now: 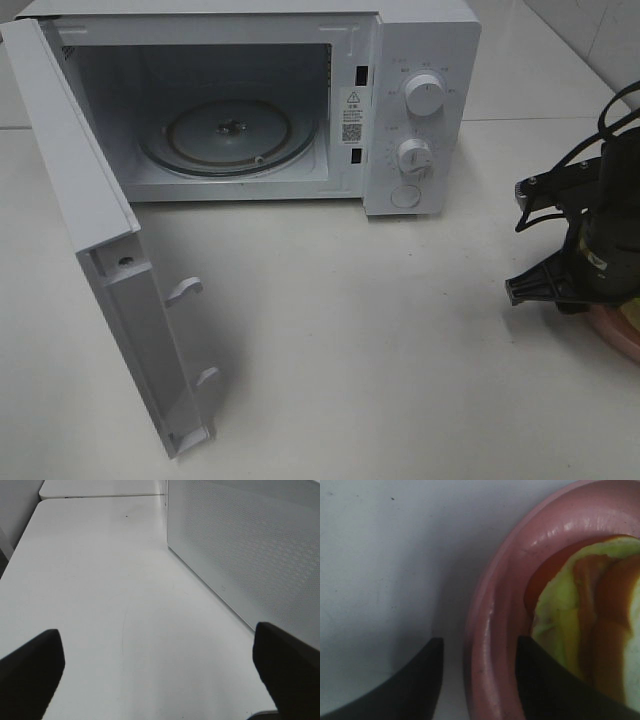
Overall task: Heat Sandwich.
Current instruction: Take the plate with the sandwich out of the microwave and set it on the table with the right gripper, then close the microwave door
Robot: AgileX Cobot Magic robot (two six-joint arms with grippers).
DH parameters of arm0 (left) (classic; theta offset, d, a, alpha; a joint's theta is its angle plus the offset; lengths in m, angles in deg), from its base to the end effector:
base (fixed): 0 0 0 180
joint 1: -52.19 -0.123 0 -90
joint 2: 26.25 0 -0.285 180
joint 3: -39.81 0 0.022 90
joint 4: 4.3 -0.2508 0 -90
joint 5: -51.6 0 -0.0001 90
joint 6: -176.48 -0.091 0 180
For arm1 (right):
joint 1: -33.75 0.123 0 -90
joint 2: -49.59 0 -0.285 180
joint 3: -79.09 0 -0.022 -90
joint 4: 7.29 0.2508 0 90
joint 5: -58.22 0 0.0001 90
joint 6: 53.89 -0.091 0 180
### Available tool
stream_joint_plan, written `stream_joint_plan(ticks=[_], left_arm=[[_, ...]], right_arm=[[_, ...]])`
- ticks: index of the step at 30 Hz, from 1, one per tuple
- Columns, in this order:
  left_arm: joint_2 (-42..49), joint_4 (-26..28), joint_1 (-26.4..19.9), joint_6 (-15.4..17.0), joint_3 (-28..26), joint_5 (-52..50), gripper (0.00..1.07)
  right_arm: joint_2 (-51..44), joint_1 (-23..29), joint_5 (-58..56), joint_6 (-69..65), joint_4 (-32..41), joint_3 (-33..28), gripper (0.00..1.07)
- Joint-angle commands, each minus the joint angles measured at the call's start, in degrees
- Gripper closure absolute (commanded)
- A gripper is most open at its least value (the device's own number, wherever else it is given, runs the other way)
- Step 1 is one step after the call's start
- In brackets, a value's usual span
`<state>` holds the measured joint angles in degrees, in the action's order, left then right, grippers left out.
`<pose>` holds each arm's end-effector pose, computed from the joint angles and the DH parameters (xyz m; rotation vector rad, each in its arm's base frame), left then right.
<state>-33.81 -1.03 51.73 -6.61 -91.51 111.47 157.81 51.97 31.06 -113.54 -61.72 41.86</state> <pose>-0.0046 -0.0045 0.2781 0.0486 2.0247 -0.0289 0.2722 0.0539 0.1192 -0.1497 2.7203 -0.4111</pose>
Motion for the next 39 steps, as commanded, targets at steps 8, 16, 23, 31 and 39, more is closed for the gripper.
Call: stream_joint_plan(ticks=[8, 16, 23, 31, 39], left_arm=[[1.1, 0.0, -0.2, -0.1, 0.2, -0.5, 0.1], [1.1, 0.0, -0.2, -0.1, 0.2, -0.5, 0.1], [1.1, 0.0, -0.2, -0.1, 0.2, -0.5, 0.1], [1.1, 0.0, -0.2, -0.1, 0.2, -0.5, 0.1], [1.1, 0.0, -0.2, -0.1, 0.2, -0.5, 0.1]], right_arm=[[-9.2, -0.2, -0.4, 17.6, 15.8, 0.3, 0.34], [-17.8, -0.2, -1.8, 34.4, 32.0, 0.3, 0.34], [-26.3, -0.2, -8.4, 49.7, 46.5, 0.3, 0.34], [-36.1, -0.2, -13.7, 50.8, 47.8, 0.3, 0.34], [-47.3, -0.2, -18.9, 51.1, 47.8, 0.3, 0.34]])
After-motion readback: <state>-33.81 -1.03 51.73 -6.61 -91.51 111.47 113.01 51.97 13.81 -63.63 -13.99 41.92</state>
